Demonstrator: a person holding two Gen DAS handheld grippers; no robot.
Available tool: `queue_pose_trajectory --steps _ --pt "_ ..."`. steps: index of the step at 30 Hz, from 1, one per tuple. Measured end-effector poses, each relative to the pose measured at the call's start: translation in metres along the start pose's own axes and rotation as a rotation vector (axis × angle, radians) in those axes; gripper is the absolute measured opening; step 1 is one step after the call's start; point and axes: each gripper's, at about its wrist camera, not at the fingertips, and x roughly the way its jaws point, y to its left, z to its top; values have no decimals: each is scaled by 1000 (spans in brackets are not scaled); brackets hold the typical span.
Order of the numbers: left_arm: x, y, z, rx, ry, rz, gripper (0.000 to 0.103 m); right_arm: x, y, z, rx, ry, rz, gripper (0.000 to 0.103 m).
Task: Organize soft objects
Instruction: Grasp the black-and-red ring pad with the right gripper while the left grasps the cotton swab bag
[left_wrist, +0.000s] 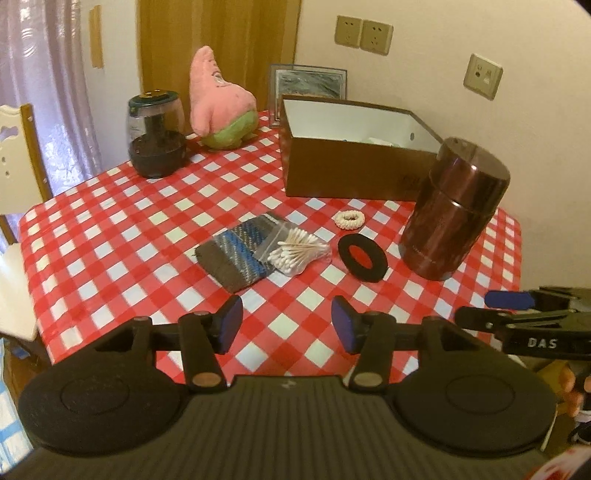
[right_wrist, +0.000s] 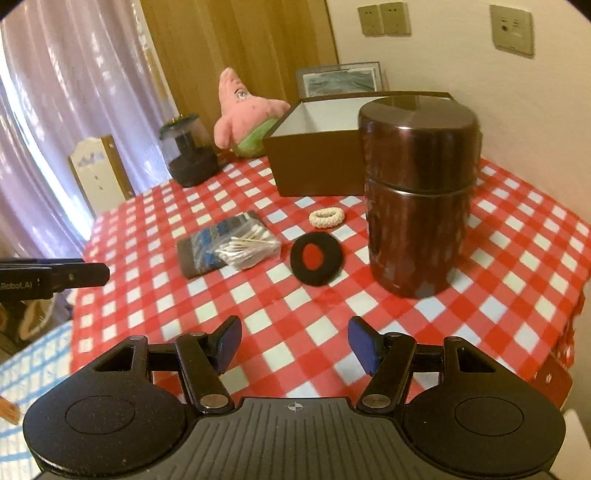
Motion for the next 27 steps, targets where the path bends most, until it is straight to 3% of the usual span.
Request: queue_pose_trajectory --steps 9,13,18,27 --pt "71 -14 12 75 16 23 50 68 -4 13 -88 16 -33 64" --pt "100 -19 17 108 33 19 60 94 -7 17 -90 25 -74 64" --pt "130 -22 24 213 45 10 63 118 -10 16 -85 39 -97 75" --pt "188 -14 35 376 72 -45 66 142 -6 16 -54 21 -159 78"
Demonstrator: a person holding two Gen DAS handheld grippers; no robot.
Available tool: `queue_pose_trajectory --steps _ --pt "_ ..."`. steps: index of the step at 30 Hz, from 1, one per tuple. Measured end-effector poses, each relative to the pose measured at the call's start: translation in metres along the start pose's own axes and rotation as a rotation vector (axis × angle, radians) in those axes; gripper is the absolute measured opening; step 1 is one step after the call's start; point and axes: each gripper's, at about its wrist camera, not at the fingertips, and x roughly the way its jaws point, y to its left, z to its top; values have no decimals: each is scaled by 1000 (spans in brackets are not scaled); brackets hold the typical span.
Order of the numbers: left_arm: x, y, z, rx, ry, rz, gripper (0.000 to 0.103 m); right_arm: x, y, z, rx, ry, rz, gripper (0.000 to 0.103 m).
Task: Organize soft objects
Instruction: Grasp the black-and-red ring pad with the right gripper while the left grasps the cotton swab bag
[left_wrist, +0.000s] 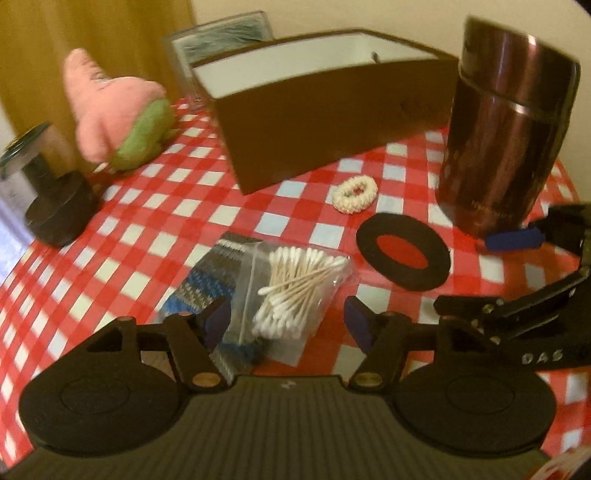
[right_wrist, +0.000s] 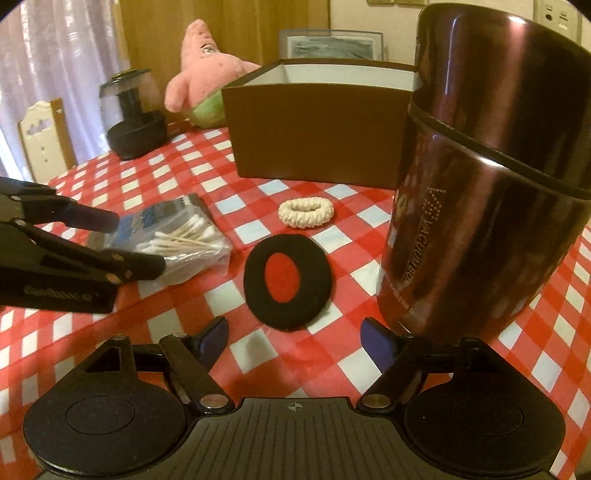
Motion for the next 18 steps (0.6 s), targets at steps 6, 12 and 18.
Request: queue_pose_trajectory --steps 6,12,18 --pt "29 6 1 98 16 -40 65 12 10 2 -4 -10 -53 79" --pt "50 9 0 119 38 -87 52 24 12 3 -13 -4 -68 79" --pt "50 6 -3 151 14 -74 31 34 14 6 -25 -7 -72 79"
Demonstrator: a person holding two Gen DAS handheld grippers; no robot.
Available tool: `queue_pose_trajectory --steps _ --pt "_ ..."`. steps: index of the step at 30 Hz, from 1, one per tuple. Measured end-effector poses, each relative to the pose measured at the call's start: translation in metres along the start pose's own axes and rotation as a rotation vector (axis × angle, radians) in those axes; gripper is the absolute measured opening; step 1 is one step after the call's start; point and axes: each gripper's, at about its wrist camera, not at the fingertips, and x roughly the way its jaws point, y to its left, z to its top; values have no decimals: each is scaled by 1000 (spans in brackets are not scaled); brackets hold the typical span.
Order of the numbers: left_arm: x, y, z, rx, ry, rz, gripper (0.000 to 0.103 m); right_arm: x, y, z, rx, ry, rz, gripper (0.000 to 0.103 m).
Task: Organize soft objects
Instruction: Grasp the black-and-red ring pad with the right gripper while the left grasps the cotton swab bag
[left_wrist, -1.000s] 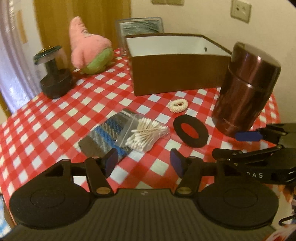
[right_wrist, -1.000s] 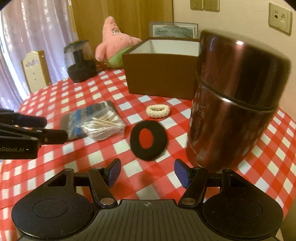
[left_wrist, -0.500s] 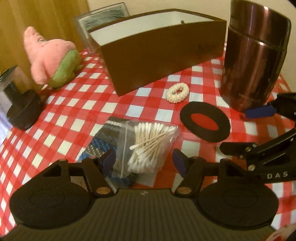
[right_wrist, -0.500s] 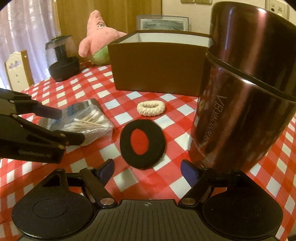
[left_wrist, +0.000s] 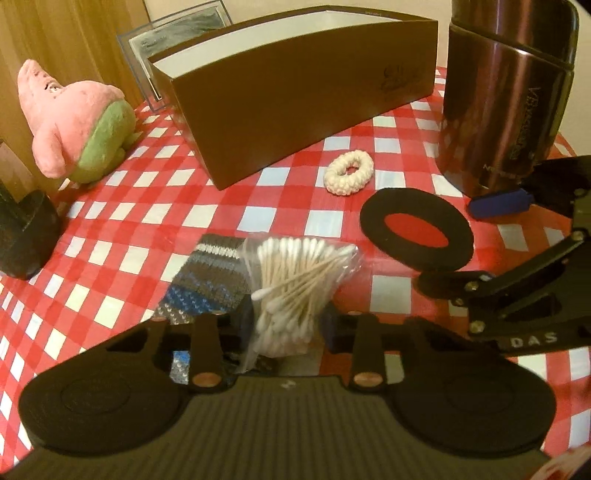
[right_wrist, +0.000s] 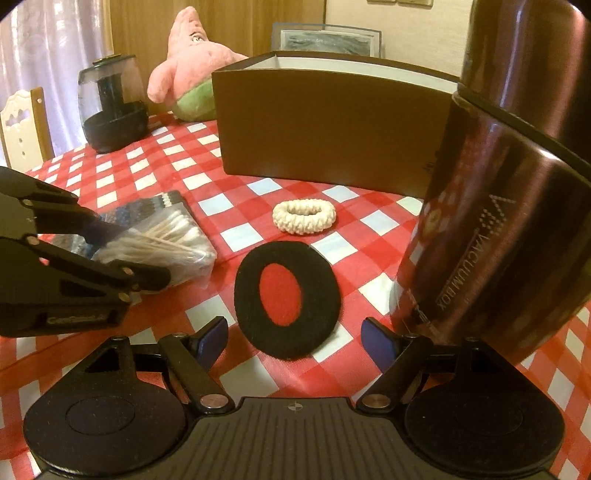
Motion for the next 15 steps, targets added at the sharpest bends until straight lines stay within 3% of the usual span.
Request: queue_pose_trajectory --steps 10,13,15 --pt "-15 -2 -2 -47 -9 16 29 9 2 3 18 -21 0 78" --pt "-20 -2 -3 -71 -6 29 29 10 4 4 36 -44 -19 63" --pt "-21 0 -3 -93 -1 33 29 10 6 5 20 -45 -29 60"
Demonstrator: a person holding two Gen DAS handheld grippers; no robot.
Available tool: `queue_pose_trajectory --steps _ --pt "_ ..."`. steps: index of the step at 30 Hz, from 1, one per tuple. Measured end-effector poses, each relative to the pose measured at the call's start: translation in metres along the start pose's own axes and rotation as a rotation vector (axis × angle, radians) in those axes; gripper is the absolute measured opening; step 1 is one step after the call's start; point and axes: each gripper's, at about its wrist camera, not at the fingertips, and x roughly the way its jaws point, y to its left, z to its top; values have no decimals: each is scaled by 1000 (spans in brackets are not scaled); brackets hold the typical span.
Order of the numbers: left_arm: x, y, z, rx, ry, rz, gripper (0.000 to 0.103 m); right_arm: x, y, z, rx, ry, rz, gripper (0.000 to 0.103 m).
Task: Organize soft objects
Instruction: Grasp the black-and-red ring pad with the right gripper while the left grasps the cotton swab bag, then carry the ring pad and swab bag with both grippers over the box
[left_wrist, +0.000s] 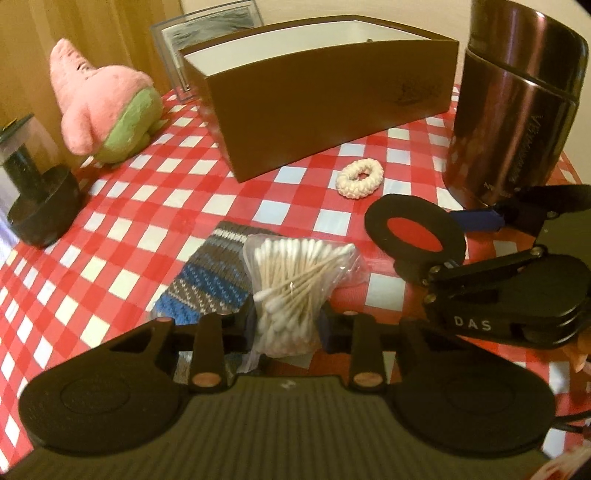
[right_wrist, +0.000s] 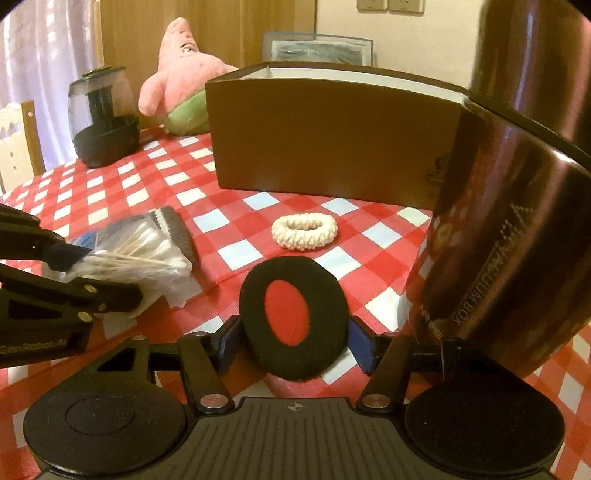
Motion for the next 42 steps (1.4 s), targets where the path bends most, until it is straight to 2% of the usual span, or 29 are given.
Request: queue_pose_trajectory --steps 4,10,19,23,27,33,42 --pt "-4 1 -2 -25 3 7 29 -3 3 -3 -35 1 -2 57" --pt "-20 2 -7 -44 -18 -3 29 -26 7 -5 -17 -7 6 56" --pt "-65 14 -12 -60 -91 -58 29 -91 33 -6 29 -71 -42 56" --pt "-89 19 -12 -34 -106 -69 29 -117 44 -2 58 -91 -45 56" --pt "-112 25 -8 -22 -120 -65 29 -136 51 8 71 -100 -30 56" --pt "-140 33 3 -75 -149 -56 29 -159 49 27 72 -138 25 56" --pt "-180 26 24 -122 -211 27 29 -186 30 44 53 -238 124 56"
